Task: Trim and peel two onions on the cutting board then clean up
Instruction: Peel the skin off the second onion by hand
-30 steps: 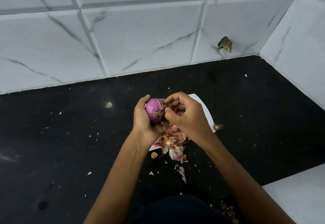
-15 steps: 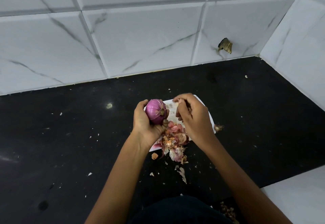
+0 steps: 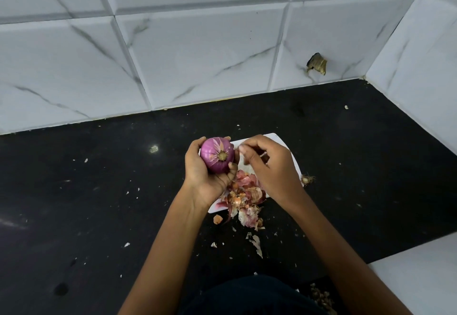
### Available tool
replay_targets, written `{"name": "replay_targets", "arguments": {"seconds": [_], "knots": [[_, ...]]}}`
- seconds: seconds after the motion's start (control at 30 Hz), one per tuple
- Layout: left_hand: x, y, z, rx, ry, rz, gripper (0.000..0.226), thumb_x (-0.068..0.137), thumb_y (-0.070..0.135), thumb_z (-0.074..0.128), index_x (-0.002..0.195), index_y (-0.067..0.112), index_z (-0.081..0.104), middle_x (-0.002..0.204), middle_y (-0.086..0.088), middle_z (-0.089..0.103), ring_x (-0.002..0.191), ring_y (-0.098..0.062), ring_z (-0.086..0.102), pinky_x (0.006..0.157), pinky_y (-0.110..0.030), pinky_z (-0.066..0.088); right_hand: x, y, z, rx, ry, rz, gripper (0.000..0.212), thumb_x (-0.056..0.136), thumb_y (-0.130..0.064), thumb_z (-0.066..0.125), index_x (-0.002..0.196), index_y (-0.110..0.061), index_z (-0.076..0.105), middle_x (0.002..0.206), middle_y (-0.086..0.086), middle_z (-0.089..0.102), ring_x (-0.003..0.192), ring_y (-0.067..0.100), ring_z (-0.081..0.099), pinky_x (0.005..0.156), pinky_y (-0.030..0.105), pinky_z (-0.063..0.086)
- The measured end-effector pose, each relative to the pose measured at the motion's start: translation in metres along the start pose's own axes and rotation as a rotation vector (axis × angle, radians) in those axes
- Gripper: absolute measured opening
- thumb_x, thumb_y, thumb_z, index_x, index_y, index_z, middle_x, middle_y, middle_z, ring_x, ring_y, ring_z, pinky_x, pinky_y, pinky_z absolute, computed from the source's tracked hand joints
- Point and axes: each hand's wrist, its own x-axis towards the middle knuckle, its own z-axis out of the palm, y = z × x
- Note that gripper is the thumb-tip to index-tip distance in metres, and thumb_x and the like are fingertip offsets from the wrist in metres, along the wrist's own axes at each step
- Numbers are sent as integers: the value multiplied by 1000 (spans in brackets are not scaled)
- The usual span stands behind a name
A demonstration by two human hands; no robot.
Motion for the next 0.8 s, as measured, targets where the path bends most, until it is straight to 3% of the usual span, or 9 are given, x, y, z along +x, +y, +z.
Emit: {"name": "replay_targets", "arguments": {"seconds": [0.1,0.23,0.33,0.67,0.8], "knots": [[-1,-1,0,47,-1,11,43,93,43,43,89,6,65,76,-9,67,58,-13,58,43,-18,45,0,-5,1,5,13,-102,17,88,-9,65,105,-10,68,96,-4,65,90,5,61,73,12,45],[-1,0,0,71,9,35,42,91,45,48,87,6,63,72,-7,63,64,-14,57,53,-22,48,3,-5,5,-129,-13,-255,26,85,-19,68,111,-14,68,103,1,60,97,13,57,79,25,49],[-1,0,0,78,-10,42,43,90,45,48,84,6,64,73,-6,61,66,-15,56,50,-22,50,5,-1,8,-205,-39,-314,31,86,-24,67,115,-15,67,109,1,61,103,14,56,85,26,48],[-3,-1,0,4,-3,-7,41,90,43,49,77,7,63,64,-2,60,53,-10,52,56,-18,41,-2,4,18,-294,118,-477,12,84,-14,67,88,-4,72,107,9,70,95,23,67,79,37,55],[-5,0,0,18,1,-10,42,90,43,48,75,7,62,62,-3,59,52,-10,52,44,-18,41,-2,1,15,-270,67,-417,11,84,-16,68,87,-6,68,108,6,69,99,19,65,82,33,54]]}}
